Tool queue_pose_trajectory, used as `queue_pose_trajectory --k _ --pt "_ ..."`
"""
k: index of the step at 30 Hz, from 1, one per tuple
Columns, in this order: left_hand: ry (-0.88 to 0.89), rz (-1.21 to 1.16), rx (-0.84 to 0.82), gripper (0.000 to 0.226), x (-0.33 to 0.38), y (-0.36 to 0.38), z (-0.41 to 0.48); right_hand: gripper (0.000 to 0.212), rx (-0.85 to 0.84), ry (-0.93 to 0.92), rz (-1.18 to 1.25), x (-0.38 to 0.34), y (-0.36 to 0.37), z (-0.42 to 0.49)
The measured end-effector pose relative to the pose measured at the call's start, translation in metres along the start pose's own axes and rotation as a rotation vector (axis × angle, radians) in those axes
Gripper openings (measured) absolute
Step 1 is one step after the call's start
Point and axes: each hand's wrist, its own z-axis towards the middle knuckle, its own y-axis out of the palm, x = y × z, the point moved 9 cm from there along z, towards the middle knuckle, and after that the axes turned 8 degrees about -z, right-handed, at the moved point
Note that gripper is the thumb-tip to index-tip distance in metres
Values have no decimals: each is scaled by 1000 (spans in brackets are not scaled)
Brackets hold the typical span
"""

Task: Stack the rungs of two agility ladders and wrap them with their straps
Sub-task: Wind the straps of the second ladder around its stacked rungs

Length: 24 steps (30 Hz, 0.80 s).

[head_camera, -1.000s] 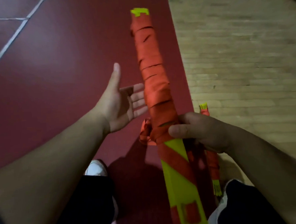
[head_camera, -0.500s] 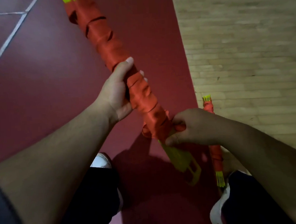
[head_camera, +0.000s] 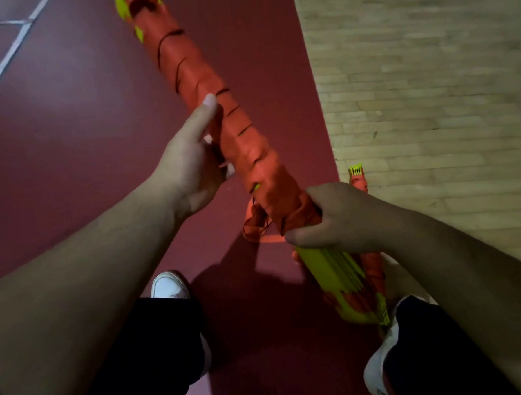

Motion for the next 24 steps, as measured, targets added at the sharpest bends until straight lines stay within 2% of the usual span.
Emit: queue_pose_trajectory --k 3,5,10,13,16,18,20,22,24 --pt "-37 -128 -128 30 -1 10 -6 20 -133 -83 288 -14 5 -5" --pt "-70 -224 -192 37 -7 21 -10 31 -172 -109 349 -24 11 -7" --pt "-154 -383 -286 52 -17 37 -16 19 -271 -164 560 -42 26 -15" --pt "-161 -420 -352 57 -16 47 -21 31 -277 -196 668 -45 23 -15" --pt "-180 -413 -374 61 -22 56 -24 57 -259 -209 655 -44 20 -12" --pt "-181 -439 -364 51 -17 57 -22 48 -263 -193 635 -44 17 -10" --pt "-165 -422 -335 42 -9 56 -18 34 -263 -165 508 -42 16 -8" --pt "-126 -295 -248 36 -7 47 -12 39 -240 -127 320 -32 13 -4" --pt "-91 -161 -117 33 -8 33 -7 36 -182 -81 165 -23 7 -3"
